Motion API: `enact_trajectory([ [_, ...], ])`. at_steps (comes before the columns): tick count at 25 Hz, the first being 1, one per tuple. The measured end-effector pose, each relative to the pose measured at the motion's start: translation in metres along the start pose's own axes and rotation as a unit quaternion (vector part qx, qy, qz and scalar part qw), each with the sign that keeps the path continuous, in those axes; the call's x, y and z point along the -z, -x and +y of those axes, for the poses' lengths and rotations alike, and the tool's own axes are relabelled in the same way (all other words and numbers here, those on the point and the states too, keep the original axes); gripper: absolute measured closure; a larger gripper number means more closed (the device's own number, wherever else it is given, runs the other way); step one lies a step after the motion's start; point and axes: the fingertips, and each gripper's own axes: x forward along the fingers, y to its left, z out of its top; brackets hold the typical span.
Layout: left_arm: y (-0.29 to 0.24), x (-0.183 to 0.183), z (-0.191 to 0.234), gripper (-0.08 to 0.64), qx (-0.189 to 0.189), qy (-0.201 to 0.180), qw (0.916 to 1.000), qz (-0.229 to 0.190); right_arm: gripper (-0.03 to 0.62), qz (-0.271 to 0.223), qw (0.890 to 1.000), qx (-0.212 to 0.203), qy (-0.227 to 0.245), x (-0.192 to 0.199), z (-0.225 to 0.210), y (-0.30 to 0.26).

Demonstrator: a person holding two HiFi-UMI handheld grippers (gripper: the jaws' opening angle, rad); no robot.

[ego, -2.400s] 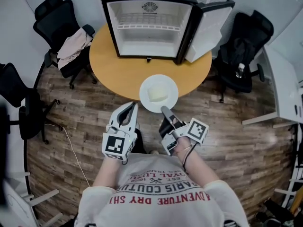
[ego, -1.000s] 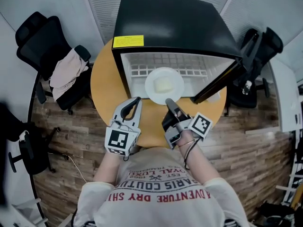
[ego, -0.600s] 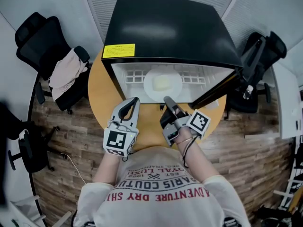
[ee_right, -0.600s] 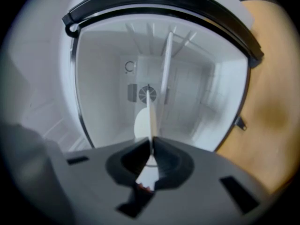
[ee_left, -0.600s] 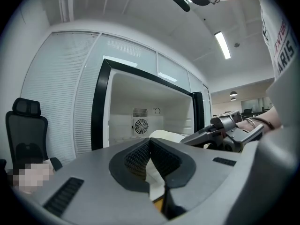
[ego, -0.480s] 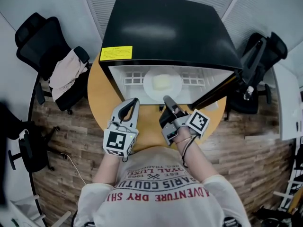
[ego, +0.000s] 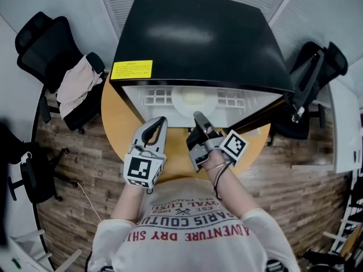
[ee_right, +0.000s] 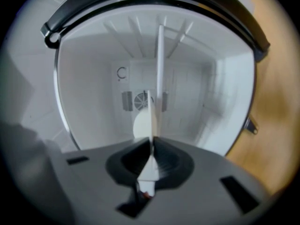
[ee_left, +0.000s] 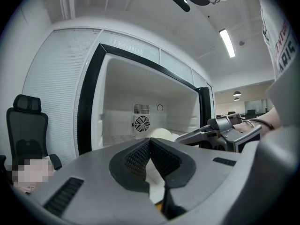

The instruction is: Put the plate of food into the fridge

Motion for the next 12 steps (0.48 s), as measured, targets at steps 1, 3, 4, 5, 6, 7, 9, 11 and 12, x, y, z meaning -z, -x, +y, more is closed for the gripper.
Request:
enact_trajectory([
  [1,-0.001,0.001,0.001,0.531,-0.001,0.001,1.0,0.001,0.552,-0.001,1.0,0.001,0.001,0.0,0.0,-0.002],
  [3,-0.002,0.003,0.003,0.531,-0.003,0.004,1.0,0.004,0.552,-0.002,1.0,0.0,-0.003,-0.001,0.001,-0.005],
  [4,-0.002,0.005,0.005,0.531,-0.004,0.006,1.0,0.006,0.551,-0.001,1.0,-0.001,-0.006,-0.002,0.001,-0.006],
  [5,-0.003,0.006,0.006,0.531,-0.006,0.007,0.9999,0.007,0.546,-0.001,1.0,-0.003,-0.008,-0.003,0.002,-0.008],
  [6,-0.004,0.006,0.007,0.531,-0.007,0.008,0.9999,0.007,0.537,-0.001,1.0,-0.003,-0.009,-0.005,0.003,-0.01],
  [7,-0.005,0.007,0.008,0.531,-0.007,0.01,0.9999,0.007,0.535,-0.001,1.0,-0.004,-0.008,-0.006,0.004,-0.012],
  [9,-0.006,0.008,0.009,0.531,-0.007,0.013,0.9999,0.007,0.534,-0.002,1.0,-0.005,-0.007,-0.007,0.004,-0.015],
  [11,-0.006,0.01,0.01,0.531,-0.006,0.014,0.9998,0.008,0.526,-0.005,1.0,-0.001,-0.008,-0.007,0.001,-0.017],
  [12,-0.006,0.011,0.011,0.531,-0.005,0.015,0.9998,0.008,0.514,-0.005,1.0,0.003,-0.009,-0.007,-0.001,-0.019],
])
